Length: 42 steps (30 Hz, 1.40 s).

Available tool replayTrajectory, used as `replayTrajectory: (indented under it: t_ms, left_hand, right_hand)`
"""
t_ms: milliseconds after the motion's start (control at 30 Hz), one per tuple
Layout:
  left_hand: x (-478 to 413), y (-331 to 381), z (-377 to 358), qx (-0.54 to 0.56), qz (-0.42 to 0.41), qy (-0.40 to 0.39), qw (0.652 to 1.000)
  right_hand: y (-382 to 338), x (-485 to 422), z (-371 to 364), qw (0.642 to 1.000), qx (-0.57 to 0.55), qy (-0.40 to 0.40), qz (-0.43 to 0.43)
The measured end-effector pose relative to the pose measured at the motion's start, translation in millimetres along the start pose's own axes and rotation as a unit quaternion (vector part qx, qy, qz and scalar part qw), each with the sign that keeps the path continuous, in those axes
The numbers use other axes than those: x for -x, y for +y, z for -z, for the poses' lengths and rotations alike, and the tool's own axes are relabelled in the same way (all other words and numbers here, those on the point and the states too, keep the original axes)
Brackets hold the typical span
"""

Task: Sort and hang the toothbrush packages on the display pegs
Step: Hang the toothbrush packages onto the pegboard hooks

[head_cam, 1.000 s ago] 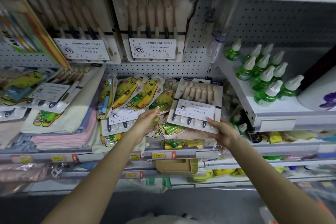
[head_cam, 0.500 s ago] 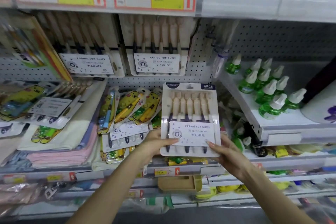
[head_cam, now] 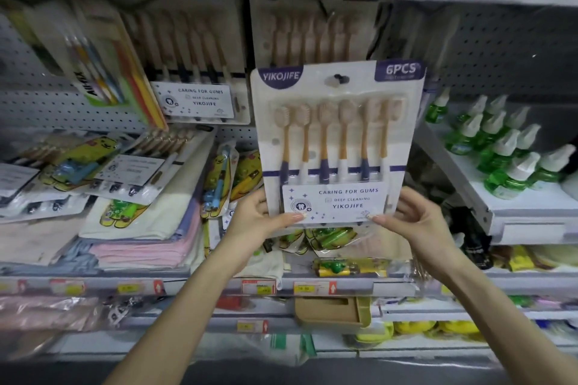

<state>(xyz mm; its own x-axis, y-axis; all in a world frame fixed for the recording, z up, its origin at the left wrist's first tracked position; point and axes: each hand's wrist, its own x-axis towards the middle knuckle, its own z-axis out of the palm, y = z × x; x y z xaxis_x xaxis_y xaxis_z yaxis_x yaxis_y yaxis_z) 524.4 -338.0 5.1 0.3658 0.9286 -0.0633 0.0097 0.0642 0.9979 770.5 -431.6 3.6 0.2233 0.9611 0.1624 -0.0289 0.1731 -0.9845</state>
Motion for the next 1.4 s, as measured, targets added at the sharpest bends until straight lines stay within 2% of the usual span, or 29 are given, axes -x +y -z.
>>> replayTrajectory:
  t_ms: [200, 433, 633, 900, 1000, 1233, 1400]
  left_hand:
    - [-0.8, 30.7, 12.0, 0.014, -0.085, 0.019, 0.996]
    - [-8.4, 46.3, 20.3, 0.019, -0.106, 0.030, 0.994]
    - [-12.9, 45.3, 22.8, 0.028, -0.104, 0.025, 0.994]
    - [-17.8, 45.2, 19.5, -0.018, -0.090, -0.013, 0.996]
    - [-19.0, 41.6, 19.3, -0.007, -0.080, -0.006, 0.997]
    - [-42.3, 43.4, 20.3, 0.020, -0.018, -0.004, 1.000]
    - [-76.7, 60.2, 27.5, -0.025, -0.007, 0.028, 0.999]
  right_hand:
    - [-22.9, -9.5, -22.6, 0.998, -0.035, 0.009, 0.047]
    - [-24.1, -16.4, -41.3, 0.995, -0.072, 0.043, 0.051]
    - [-25.2, -17.8, -44.1, 0.995, -0.067, 0.058, 0.044]
    - [-29.8, -20.9, -36.7, 0.995, -0.032, 0.087, 0.040]
    - [-28.5, -21.6, -36.8, 0.995, -0.016, 0.087, 0.044]
    - [-26.5, -43.9, -43.3, 0.993, -0.023, 0.114, -0.010]
    - [-25.5, -82.5, -52.3, 0.987, -0.037, 0.149, -0.033]
